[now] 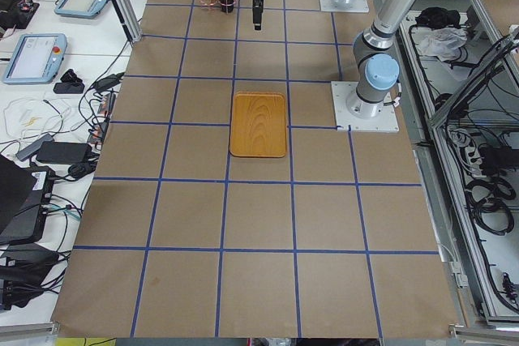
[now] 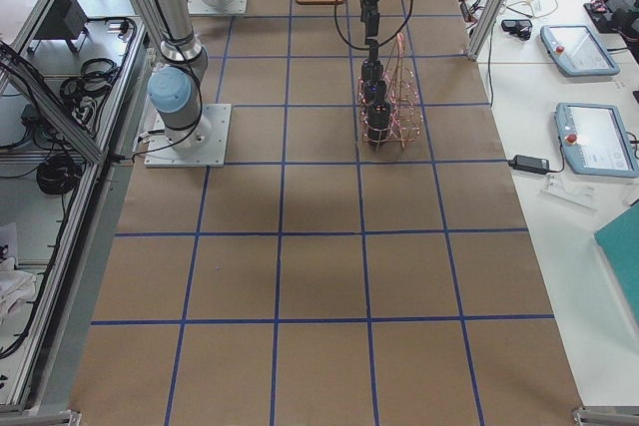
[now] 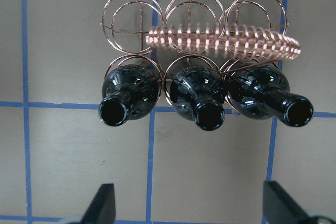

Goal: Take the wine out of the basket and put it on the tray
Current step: 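Lower the right gripper over the middle bottle in the copper rack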

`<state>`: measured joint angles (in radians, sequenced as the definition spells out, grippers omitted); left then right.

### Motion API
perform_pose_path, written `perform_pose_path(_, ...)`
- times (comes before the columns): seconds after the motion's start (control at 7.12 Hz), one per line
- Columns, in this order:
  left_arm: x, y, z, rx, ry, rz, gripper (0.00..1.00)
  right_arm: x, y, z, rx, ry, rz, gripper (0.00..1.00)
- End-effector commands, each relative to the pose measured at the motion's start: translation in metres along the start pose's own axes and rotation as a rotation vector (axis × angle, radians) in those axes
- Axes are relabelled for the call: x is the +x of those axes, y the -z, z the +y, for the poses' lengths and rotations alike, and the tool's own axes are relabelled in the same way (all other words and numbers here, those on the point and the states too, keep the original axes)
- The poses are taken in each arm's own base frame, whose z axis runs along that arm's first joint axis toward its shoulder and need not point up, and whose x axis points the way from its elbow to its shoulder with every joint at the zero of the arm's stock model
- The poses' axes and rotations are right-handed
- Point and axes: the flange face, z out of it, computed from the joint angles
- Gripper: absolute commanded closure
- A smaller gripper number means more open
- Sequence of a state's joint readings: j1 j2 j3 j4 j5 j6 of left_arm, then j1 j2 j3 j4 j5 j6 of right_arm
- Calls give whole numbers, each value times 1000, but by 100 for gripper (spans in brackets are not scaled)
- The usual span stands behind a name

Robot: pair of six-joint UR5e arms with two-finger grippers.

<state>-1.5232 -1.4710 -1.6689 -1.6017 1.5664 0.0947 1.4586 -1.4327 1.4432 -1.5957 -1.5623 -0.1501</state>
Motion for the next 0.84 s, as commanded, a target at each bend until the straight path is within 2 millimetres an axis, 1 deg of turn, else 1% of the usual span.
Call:
perform_pose_path(0.0, 0, 1, 0, 3, 1, -2, 0, 9, -56, -12, -85, -63, -16, 1)
perform_pose_path(0.14, 0, 1, 0, 2, 1, 0, 0, 10, -60, -18, -34, -73, -9, 2)
perform_pose_path(0.28, 0, 1, 0, 2, 1, 0, 0, 11, -75, -25, -44, -71, -8, 11)
perform_pose_path(0.42, 0, 1, 0, 2, 1, 0, 0, 12, -78, -26, -49, -57, -4, 32)
perform_pose_path(0.56, 0, 1, 2, 1, -8, -4, 0, 12, -81, -28, -49, -60, -4, 43)
perform_pose_path(0.7, 0, -5, 4, -9, 0, -2, 0, 13, -84, -30, -46, -72, -5, 60)
